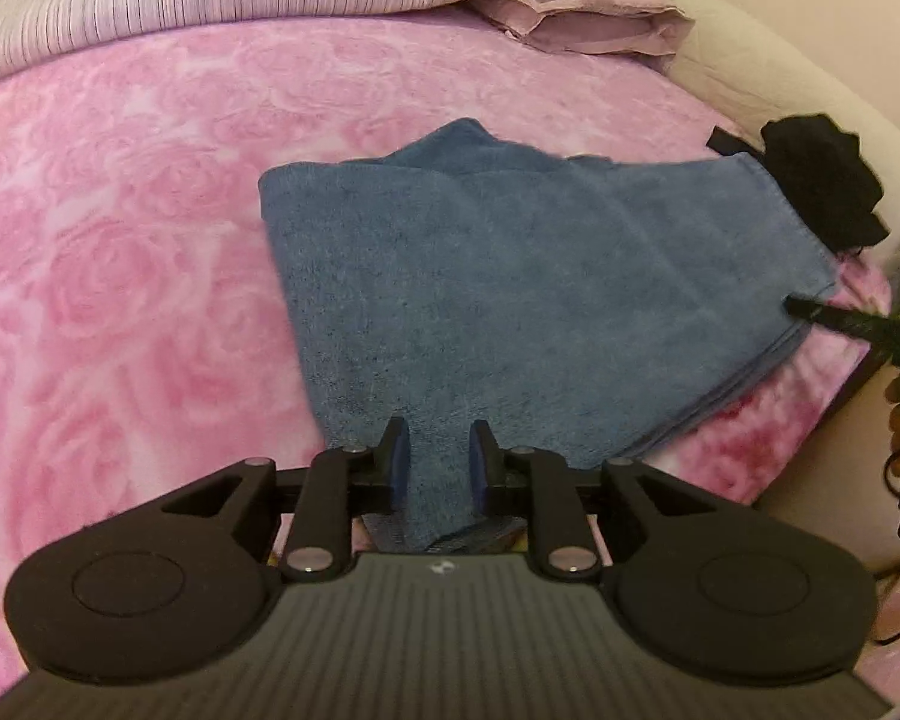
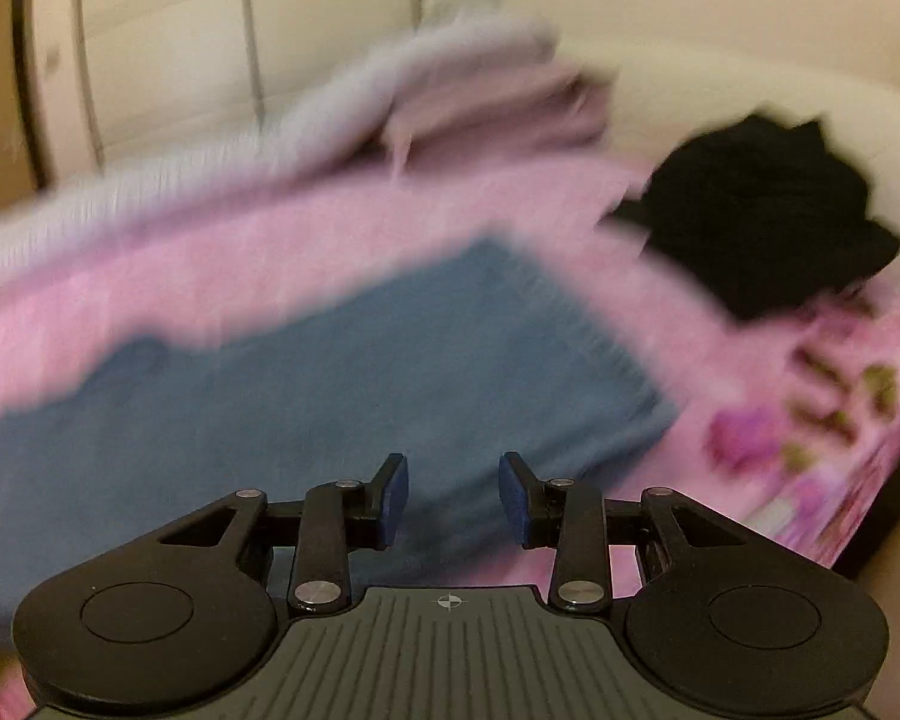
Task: Fold clothes
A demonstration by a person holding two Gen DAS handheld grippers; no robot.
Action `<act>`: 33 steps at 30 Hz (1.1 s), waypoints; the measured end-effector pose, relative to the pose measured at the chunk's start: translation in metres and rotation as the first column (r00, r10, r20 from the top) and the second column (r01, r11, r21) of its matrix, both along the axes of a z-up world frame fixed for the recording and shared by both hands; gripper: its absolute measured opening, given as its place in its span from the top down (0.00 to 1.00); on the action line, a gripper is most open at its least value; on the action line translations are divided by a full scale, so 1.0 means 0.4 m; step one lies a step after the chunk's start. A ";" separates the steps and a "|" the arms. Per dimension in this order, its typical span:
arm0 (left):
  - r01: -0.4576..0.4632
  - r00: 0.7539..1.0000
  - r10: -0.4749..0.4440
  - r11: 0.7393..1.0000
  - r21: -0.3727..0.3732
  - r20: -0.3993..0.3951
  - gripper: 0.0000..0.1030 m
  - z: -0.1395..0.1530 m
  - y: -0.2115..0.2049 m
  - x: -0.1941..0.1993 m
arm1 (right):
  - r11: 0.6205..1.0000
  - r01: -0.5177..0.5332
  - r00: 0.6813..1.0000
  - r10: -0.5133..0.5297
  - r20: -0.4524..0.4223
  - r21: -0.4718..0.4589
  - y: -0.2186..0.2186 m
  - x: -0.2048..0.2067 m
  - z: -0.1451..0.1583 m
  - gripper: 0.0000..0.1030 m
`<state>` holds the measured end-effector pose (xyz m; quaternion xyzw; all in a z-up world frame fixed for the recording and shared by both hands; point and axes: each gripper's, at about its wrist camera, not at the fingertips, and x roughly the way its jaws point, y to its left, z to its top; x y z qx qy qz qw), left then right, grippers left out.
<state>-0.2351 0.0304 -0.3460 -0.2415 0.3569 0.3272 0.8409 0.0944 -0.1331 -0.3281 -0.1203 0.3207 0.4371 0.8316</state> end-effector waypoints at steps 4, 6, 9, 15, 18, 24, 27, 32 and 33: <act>-0.049 0.997 0.050 0.999 0.015 -0.053 0.82 0.023 -0.012 0.013 | 0.999 -0.025 0.999 0.025 -0.027 -0.029 0.012 -0.033 -0.007 0.64; -0.063 0.995 0.065 0.998 0.027 -0.081 0.81 0.039 -0.021 0.014 | 0.999 -0.030 0.998 0.028 -0.051 -0.034 0.006 -0.052 -0.001 0.64; -0.085 0.989 0.091 0.995 0.061 -0.113 0.73 0.061 -0.040 0.010 | 0.998 -0.035 0.998 0.032 -0.055 -0.050 -0.030 -0.097 0.017 0.64; -0.100 0.988 0.108 0.992 0.078 -0.111 0.73 0.088 -0.072 -0.027 | 0.993 -0.048 0.997 0.042 -0.060 -0.104 -0.085 -0.183 0.019 0.64; -0.112 0.989 0.120 0.990 0.088 -0.090 0.73 0.106 -0.084 -0.053 | 0.992 -0.048 0.998 0.043 -0.045 -0.118 -0.100 -0.217 0.032 0.64; -0.145 0.987 0.151 0.984 0.101 -0.047 0.71 0.137 -0.100 -0.105 | 0.993 -0.049 0.999 0.051 0.014 -0.103 -0.126 -0.266 0.082 0.64; -0.160 0.986 0.165 0.982 0.104 -0.034 0.71 0.147 -0.103 -0.129 | 0.994 -0.053 0.998 0.056 0.030 -0.092 -0.135 -0.282 0.101 0.63; -0.183 0.983 0.185 0.979 0.085 -0.012 0.71 0.148 -0.099 -0.165 | 0.994 -0.063 0.997 0.067 0.044 -0.084 -0.141 -0.298 0.113 0.63; -0.185 0.983 0.186 0.980 0.078 -0.004 0.71 0.146 -0.097 -0.170 | 0.994 -0.065 0.997 0.069 0.045 -0.084 -0.140 -0.298 0.114 0.63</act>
